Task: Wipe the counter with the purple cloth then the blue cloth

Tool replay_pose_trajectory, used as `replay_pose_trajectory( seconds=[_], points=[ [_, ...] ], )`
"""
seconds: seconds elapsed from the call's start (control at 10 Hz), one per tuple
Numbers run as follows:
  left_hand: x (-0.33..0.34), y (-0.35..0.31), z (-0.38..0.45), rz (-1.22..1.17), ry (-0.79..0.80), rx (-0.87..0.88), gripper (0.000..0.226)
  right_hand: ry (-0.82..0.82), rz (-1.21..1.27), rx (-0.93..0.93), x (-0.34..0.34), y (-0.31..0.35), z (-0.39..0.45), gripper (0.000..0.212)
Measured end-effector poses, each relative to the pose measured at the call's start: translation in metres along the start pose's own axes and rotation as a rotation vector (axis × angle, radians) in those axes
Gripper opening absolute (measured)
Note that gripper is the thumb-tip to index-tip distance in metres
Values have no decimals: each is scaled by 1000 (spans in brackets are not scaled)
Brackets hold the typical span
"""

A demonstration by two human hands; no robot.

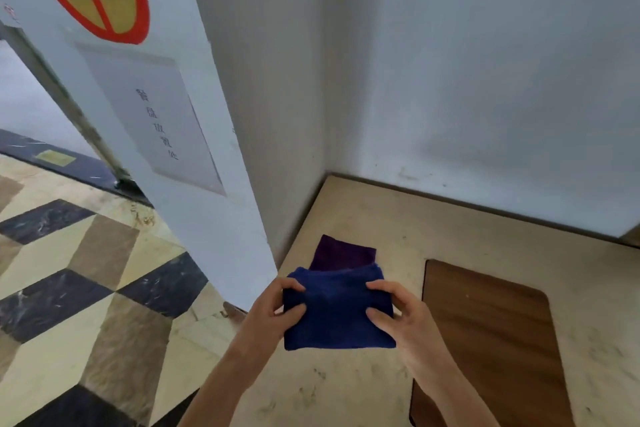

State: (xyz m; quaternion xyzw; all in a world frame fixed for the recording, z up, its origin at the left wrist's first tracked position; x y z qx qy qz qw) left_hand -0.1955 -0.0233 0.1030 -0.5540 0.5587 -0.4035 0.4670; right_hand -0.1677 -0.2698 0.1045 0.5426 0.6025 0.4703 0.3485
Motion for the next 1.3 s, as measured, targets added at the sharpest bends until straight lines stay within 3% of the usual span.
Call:
replay_pose_trajectory(
  seconds=[0.2, 0.3, 0.4, 0.5, 0.7, 0.8, 0.9, 1.0, 1.2, 1.3],
  points=[
    [-8, 78, 42, -242, 148, -301, 49, -109, -31, 161, 15, -84, 27, 50],
    [-14, 104, 68, -243, 216, -374, 56, -163, -118, 170, 23, -110, 44, 50],
    [-20, 121, 97, -164, 265, -331, 64, -212, -240, 123, 35, -125, 62, 47],
    [-25, 136, 115, -11, 329, -300, 62, -235, -335, 233, 49, -140, 70, 50],
    [-37, 146, 113, 686, 340, -34, 49, -262, -606, 415, 69, -157, 57, 60],
    [-38, 156, 97, 794, 442, 45, 53, -193, -728, 453, 77, -162, 42, 66],
    [-37, 163, 84, 920, 438, 69, 64, -188, -782, 469, 83, -165, 36, 71],
    [-44, 168, 78, 1184, 394, 84, 69, -146, -1002, 536, 84, -163, 32, 78],
    [-65, 162, 86, 1431, 430, 114, 68, -73, -1048, 582, 71, -153, 32, 80],
    [-56, 146, 97, 1314, 534, -30, 62, -75, -971, 514, 55, -134, 38, 73]
  ],
)
Point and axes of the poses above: each hand's wrist, its own z-axis towards the middle knuckle, its own x-axis out of the palm, y = z × x, the point moved 1 cm from there along z, towards the middle knuckle, and after that the axes turned 4 degrees about x, right-handed, at the moved point
